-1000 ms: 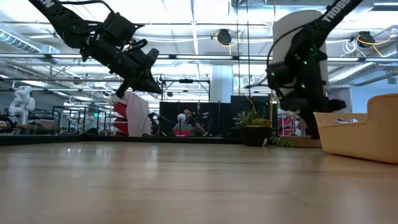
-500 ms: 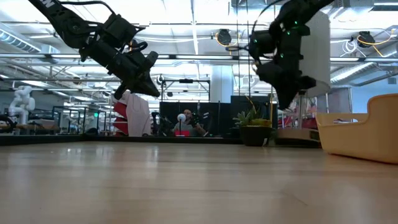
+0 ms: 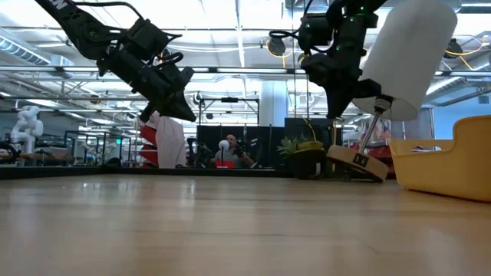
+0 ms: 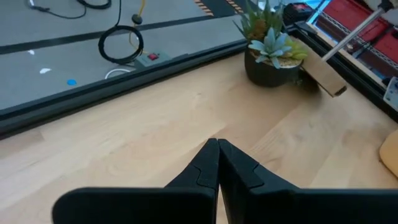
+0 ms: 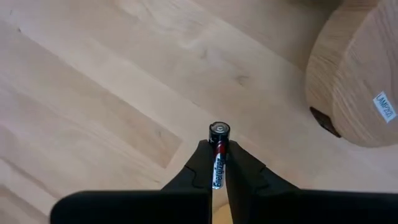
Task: Sort batteries
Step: Put the black battery into the orange bin
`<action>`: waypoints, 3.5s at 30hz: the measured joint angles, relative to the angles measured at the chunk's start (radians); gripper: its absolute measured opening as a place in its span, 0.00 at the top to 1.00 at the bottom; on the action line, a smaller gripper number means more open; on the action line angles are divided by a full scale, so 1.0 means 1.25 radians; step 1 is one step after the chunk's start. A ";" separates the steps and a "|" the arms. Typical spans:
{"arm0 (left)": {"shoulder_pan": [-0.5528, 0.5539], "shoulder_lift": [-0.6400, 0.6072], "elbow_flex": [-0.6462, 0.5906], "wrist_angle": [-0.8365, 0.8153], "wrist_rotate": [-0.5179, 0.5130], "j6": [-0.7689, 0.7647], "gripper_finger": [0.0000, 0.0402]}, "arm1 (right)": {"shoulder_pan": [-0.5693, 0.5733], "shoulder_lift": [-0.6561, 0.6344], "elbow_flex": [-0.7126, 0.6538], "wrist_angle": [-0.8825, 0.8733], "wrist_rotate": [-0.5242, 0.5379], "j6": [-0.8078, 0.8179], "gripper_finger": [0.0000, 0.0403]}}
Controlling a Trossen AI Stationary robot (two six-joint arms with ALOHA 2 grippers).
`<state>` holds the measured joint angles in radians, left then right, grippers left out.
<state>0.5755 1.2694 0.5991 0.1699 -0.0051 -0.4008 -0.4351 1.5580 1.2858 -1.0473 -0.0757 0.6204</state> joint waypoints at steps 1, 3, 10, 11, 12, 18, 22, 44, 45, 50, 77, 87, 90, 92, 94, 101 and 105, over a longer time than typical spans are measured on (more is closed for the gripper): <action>0.000 0.000 0.000 0.000 0.000 0.006 0.97 | 0.000 0.003 0.000 0.000 0.002 0.004 0.98; 0.000 0.000 0.000 0.000 0.000 0.021 0.97 | 0.000 0.012 0.000 -0.007 0.000 0.022 0.98; 0.000 0.000 0.000 -0.007 0.014 0.035 0.97 | 0.035 0.077 0.000 -0.032 -0.006 0.036 0.98; 0.000 0.000 0.000 -0.009 0.023 0.035 0.97 | 0.039 0.088 0.000 -0.036 -0.005 0.036 0.98; 0.000 0.000 0.000 -0.011 0.028 0.035 0.97 | 0.044 0.098 0.000 -0.040 -0.004 0.036 0.98; 0.000 0.000 0.000 -0.019 0.034 0.035 0.97 | 0.058 0.166 0.000 -0.058 -0.003 0.005 0.98; 0.000 0.000 0.000 -0.019 0.045 0.033 0.97 | 0.065 0.201 0.000 -0.045 -0.004 -0.013 0.98; 0.000 0.000 0.000 -0.017 0.064 0.033 0.97 | 0.072 0.217 0.000 -0.018 -0.024 -0.040 0.98; 0.000 0.000 0.000 -0.017 0.064 0.033 0.97 | 0.072 0.217 0.000 -0.018 -0.025 -0.042 0.98; 0.000 0.000 0.000 -0.017 0.064 0.033 0.97 | 0.072 0.217 0.000 -0.018 -0.025 -0.048 0.98; 0.000 0.000 0.000 -0.018 0.060 0.033 0.97 | 0.072 0.216 -0.001 -0.018 -0.045 -0.048 0.98; 0.000 0.000 0.000 -0.017 0.060 0.033 0.97 | 0.084 0.216 -0.001 -0.018 -0.066 -0.039 0.98; 0.000 0.000 0.000 -0.018 0.060 0.034 0.97 | 0.095 0.216 -0.001 -0.015 -0.070 -0.027 0.98; 0.000 0.000 0.000 -0.018 0.060 0.034 0.97 | 0.103 0.216 -0.001 -0.016 -0.072 -0.022 0.98; 0.000 0.000 0.000 -0.018 0.060 0.037 0.97 | 0.110 0.216 -0.001 -0.015 -0.076 -0.014 0.98; 0.000 0.000 0.000 -0.018 0.060 0.040 0.97 | 0.139 0.214 -0.001 -0.014 -0.080 0.009 0.98; 0.000 0.000 0.000 -0.017 0.060 0.041 0.97 | 0.164 0.214 -0.001 0.000 -0.108 0.018 0.98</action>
<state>0.5757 1.2694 0.5991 0.1482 0.0700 -0.3500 -0.2301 1.8256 1.2846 -1.0477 -0.2110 0.6430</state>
